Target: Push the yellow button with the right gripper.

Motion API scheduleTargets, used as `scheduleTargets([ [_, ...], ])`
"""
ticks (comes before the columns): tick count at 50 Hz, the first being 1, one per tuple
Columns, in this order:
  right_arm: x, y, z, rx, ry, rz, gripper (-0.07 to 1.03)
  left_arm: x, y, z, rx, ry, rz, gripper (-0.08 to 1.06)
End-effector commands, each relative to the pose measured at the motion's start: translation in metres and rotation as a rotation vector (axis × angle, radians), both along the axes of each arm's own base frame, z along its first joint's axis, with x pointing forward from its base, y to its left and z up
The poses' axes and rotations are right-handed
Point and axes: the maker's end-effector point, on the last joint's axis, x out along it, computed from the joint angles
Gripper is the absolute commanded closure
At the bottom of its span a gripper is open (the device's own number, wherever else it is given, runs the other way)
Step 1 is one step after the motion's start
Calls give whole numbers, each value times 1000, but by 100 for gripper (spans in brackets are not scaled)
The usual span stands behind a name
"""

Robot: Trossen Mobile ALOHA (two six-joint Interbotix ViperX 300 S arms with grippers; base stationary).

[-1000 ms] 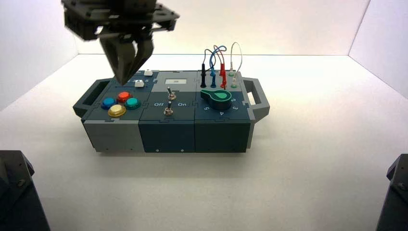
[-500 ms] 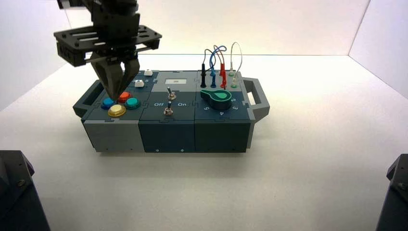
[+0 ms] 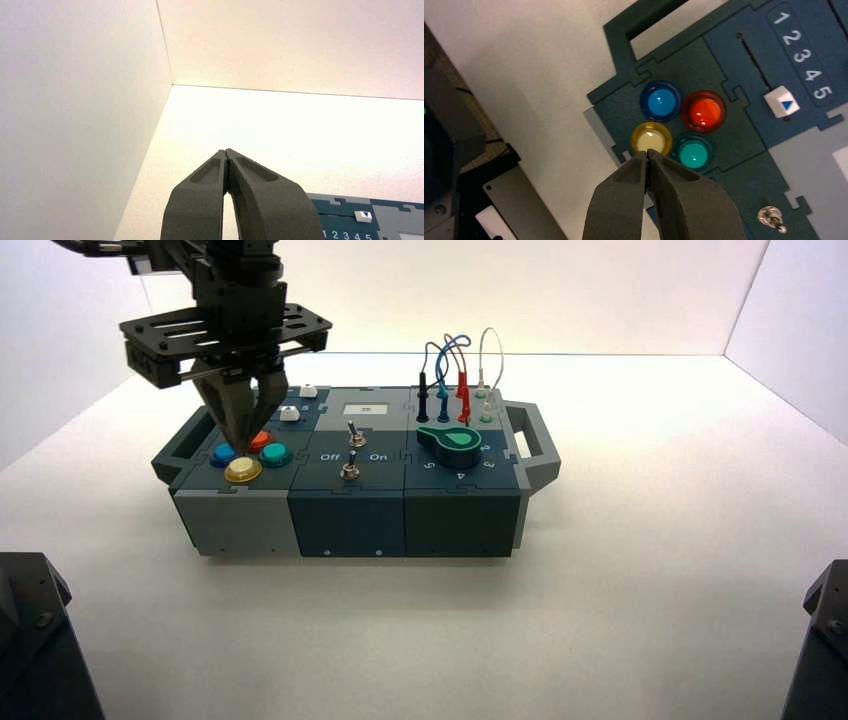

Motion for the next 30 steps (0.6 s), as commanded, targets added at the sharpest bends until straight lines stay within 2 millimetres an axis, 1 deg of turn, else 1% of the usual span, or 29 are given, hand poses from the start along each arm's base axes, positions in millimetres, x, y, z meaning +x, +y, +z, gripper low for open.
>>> scheduleTargets([
  [1,11,5,18,40,-23,-10,98,5,2,16,9,-39,5,101],
  [12,10,4,6,18,-9,-11,98,5,2,16,9,-39,3,101],
  [30,10,6,5,7,-2,-9,98,5,2,16,10,-39,3,101],
])
